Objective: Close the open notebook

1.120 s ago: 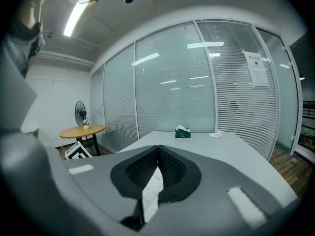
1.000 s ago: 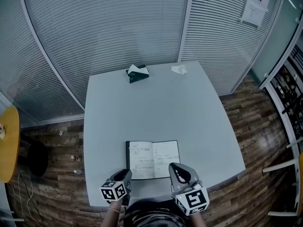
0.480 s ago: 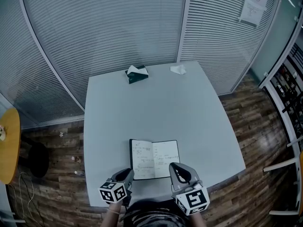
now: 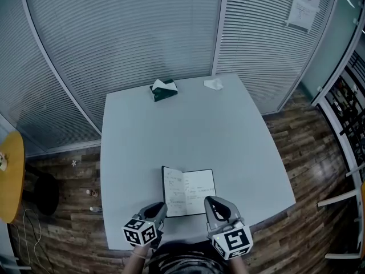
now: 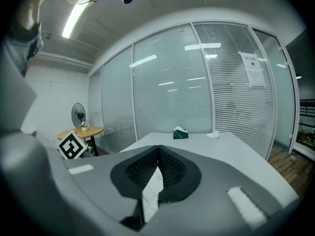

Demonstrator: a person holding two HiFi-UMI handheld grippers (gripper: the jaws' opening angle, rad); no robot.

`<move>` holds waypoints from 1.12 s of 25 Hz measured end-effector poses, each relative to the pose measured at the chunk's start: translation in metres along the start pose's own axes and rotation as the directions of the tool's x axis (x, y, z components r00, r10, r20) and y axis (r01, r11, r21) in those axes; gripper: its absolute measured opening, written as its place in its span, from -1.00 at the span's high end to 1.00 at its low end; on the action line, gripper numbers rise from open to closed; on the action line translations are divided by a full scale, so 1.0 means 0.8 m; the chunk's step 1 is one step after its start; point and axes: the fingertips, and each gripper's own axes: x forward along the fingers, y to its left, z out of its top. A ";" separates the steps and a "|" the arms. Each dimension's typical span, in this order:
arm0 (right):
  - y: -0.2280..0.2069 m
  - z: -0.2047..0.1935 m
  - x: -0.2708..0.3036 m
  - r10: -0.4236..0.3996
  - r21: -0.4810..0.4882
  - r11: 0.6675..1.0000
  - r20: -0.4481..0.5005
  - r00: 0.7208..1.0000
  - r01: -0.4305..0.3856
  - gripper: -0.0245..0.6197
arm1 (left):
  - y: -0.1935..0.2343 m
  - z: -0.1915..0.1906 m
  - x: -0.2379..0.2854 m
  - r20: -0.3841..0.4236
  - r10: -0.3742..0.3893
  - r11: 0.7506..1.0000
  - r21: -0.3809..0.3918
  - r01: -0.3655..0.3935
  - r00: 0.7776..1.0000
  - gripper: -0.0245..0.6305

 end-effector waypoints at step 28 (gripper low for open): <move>-0.025 -0.005 -0.013 -0.058 0.014 0.998 -0.013 0.998 0.058 0.92 | -0.104 0.011 0.058 -0.041 -0.203 0.971 0.118 0.206 0.978 0.76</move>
